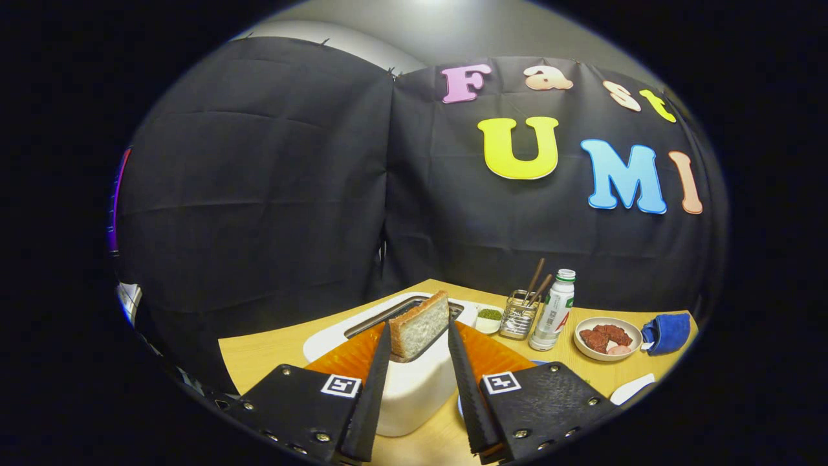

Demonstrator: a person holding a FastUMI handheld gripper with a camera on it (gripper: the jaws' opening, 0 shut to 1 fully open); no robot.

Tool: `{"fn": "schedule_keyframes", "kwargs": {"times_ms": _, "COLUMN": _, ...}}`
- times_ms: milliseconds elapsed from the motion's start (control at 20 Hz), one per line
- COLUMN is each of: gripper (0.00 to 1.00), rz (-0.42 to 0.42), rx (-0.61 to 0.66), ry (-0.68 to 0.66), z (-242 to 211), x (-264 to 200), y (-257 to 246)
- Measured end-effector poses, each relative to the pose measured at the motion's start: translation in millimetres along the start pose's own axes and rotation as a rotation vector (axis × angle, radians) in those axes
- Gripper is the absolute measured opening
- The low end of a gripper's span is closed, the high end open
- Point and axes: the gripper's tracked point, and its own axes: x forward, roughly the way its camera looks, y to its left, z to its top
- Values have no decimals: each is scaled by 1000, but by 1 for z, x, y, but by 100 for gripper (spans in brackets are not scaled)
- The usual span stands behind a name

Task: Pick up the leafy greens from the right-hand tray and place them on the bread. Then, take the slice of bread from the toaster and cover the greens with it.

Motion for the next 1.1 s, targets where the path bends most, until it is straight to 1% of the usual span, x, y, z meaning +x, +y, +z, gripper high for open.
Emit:
{"fn": "schedule_keyframes", "kwargs": {"times_ms": 250, "gripper": 54, "rz": -35, "rx": 28, "ry": 7, "z": -2, "x": 18, "y": 11}}
{"fn": "schedule_keyframes", "kwargs": {"times_ms": 400, "gripper": 54, "rz": -108, "rx": 19, "ry": -4, "z": 2, "x": 27, "y": 11}}
{"fn": "schedule_keyframes", "kwargs": {"times_ms": 550, "gripper": 54, "rz": -146, "rx": 50, "ry": 2, "z": -3, "x": 36, "y": 15}}
{"fn": "schedule_keyframes", "kwargs": {"times_ms": 650, "gripper": 54, "rz": -200, "rx": 35, "ry": 14, "z": -7, "x": 40, "y": 6}}
{"fn": "schedule_keyframes", "kwargs": {"times_ms": 800, "gripper": 54, "rz": -246, "rx": 32, "ry": 17, "z": -13, "x": 46, "y": -1}}
{"fn": "schedule_keyframes", "kwargs": {"times_ms": 900, "gripper": 49, "rz": -265, "rx": 24, "ry": 23, "z": -15, "x": 49, "y": -3}}
{"fn": "schedule_keyframes", "kwargs": {"times_ms": 950, "gripper": 48, "rz": -278, "rx": 12, "ry": 20, "z": -13, "x": 51, "y": -5}}
{"fn": "schedule_keyframes", "kwargs": {"times_ms": 1000, "gripper": 48, "rz": -308, "rx": 4, "ry": 22, "z": -16, "x": 55, "y": -8}}
{"fn": "schedule_keyframes", "kwargs": {"times_ms": 1050, "gripper": 32, "rz": -313, "rx": 1, "ry": 25, "z": -15, "x": 52, "y": -6}}
{"fn": "schedule_keyframes", "kwargs": {"times_ms": 1100, "gripper": 25, "rz": -304, "rx": 7, "ry": 17, "z": -17, "x": 56, "y": -5}}
